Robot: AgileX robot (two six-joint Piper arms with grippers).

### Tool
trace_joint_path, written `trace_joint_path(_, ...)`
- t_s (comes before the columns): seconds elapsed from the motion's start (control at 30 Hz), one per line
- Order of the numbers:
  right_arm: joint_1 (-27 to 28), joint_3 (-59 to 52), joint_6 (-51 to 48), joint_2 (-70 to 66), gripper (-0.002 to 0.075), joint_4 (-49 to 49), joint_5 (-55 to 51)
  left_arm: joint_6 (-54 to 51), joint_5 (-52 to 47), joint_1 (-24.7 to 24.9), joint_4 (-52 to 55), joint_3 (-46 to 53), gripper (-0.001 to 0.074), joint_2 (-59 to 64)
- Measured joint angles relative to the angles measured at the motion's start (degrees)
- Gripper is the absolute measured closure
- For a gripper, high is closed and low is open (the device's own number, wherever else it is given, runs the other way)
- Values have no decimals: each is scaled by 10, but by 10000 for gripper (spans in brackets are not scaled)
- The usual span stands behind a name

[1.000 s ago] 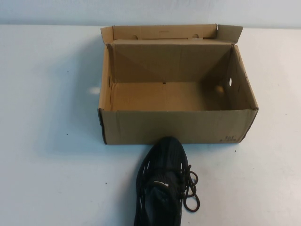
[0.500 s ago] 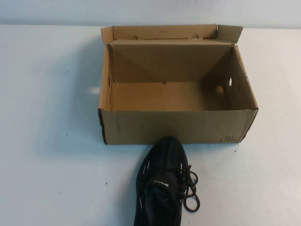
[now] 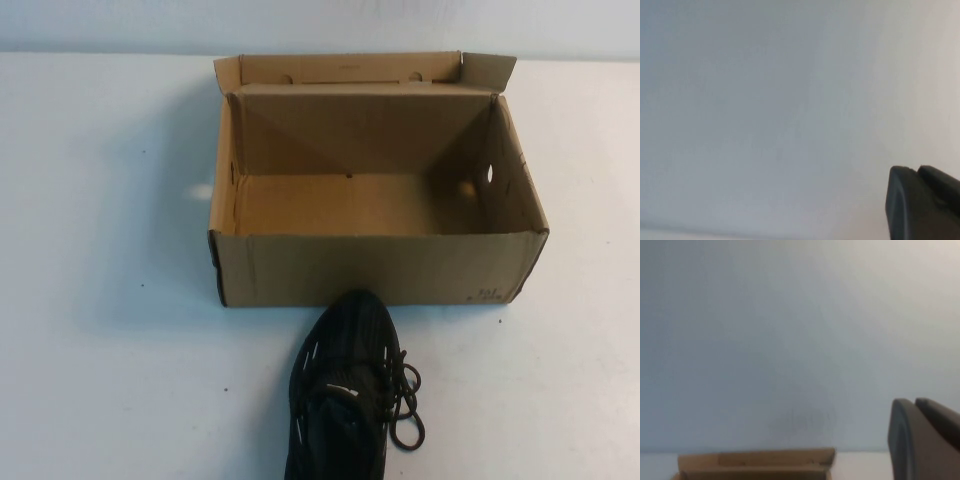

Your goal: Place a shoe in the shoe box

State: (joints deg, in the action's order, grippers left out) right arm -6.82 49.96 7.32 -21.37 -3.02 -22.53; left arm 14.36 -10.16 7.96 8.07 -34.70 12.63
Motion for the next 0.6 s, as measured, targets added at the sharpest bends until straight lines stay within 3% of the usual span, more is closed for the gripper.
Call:
trace_joint_path(0.33,0,6,-55,-58,743,-41,-112,13,-128,0,-34,25,736,27)
trace_joint_path(0.6,-37,97,-371,-246,742,-222,-292,-25,-167,0,-51,25,736,27)
